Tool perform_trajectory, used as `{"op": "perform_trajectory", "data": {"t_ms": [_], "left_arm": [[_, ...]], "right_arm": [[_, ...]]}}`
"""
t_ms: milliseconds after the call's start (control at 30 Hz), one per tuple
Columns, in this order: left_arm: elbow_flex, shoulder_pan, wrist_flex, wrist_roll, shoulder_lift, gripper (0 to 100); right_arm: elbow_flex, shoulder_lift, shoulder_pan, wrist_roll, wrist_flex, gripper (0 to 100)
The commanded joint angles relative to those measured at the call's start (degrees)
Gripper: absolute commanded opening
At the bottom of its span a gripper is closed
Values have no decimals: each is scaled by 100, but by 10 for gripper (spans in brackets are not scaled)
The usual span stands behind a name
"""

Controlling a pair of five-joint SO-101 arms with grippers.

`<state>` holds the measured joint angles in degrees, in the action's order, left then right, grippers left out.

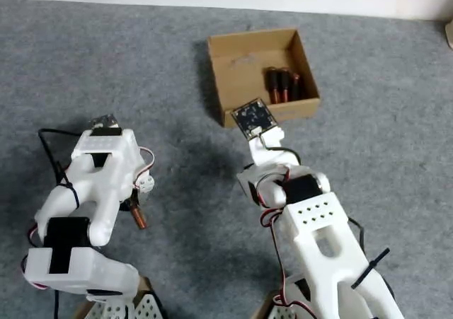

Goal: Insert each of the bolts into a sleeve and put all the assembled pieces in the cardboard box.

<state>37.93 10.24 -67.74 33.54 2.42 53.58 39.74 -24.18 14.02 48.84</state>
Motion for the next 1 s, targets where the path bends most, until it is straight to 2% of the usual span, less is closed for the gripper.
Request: {"op": "perform_trajectory", "data": {"t_ms": [0, 167, 300, 467, 667, 833, 967], "left_arm": [[-154, -4, 0, -668, -119, 5], [-400, -75, 26, -1820, -743, 5], [-400, -295, 26, -2136, -1938, 5], [-409, -620, 149, -2567, -4075, 5], [75, -804, 149, -2989, -6202, 5], [734, -804, 176, -2998, -7547, 5], [1314, -804, 703, -2989, -8462, 5]], "right_arm": [[-22, 145, -48, 62, -154, 5], [-13, 189, -48, 62, -154, 5], [-13, 198, -48, 62, -154, 5], [-4, 207, -75, 26, -154, 5], [66, 418, -84, 9, -127, 5], [760, 2105, -145, 0, -154, 5], [1516, 4119, -462, 44, -119, 5]]}}
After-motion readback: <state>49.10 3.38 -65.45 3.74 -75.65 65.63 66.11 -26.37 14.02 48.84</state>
